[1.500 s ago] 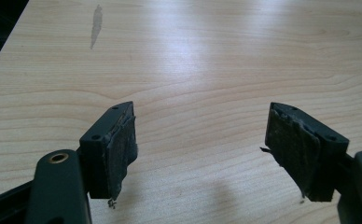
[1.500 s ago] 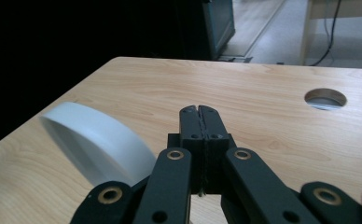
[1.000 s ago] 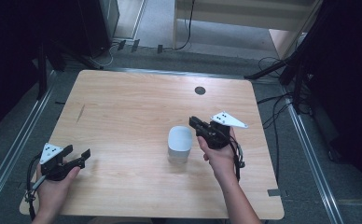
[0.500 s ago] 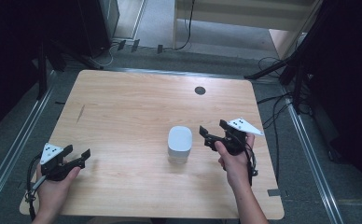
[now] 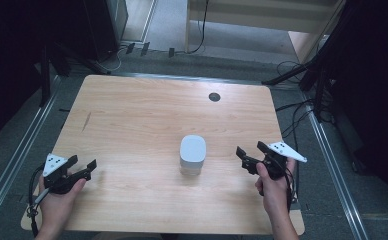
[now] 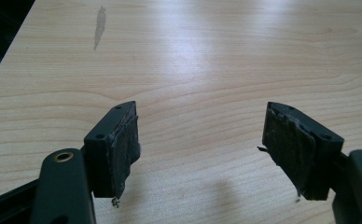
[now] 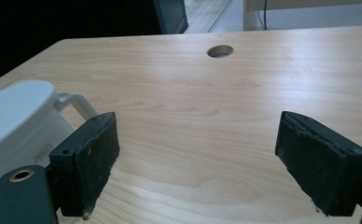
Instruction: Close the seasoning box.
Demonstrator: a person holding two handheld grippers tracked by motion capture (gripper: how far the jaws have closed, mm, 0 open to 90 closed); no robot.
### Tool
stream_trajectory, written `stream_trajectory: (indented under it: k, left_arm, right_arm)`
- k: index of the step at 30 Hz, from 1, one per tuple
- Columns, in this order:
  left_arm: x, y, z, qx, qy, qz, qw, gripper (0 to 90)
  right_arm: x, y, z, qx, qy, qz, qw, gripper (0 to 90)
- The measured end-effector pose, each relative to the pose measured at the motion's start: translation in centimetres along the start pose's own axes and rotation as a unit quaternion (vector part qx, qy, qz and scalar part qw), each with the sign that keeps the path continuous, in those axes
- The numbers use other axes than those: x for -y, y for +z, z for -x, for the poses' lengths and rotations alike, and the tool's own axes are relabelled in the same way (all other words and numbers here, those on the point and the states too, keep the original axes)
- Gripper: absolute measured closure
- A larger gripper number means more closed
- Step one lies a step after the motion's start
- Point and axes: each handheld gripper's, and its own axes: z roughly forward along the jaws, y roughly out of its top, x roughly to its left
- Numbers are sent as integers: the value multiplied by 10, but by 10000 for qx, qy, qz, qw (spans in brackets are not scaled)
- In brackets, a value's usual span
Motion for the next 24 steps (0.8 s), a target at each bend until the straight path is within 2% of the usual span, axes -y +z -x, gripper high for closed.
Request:
stream_trajectory:
  k: [9, 13, 20, 24]
  left_arm:
    - [0, 0, 0, -1, 7, -3, 10000, 270]
    - [0, 0, 0, -18, -5, -3, 10000, 272]
    - [0, 0, 0, -30, -11, -1, 10000, 273]
    - [0, -1, 0, -27, -30, 14, 10000, 273]
  right_arm:
    - [30, -17, 30, 261, 147, -182, 9994, 141]
    - [43, -28, 42, 382, 140, -263, 9988, 142]
    - [71, -51, 65, 586, 289, -366, 9972, 143]
    - [79, -59, 71, 637, 326, -351, 9968, 144]
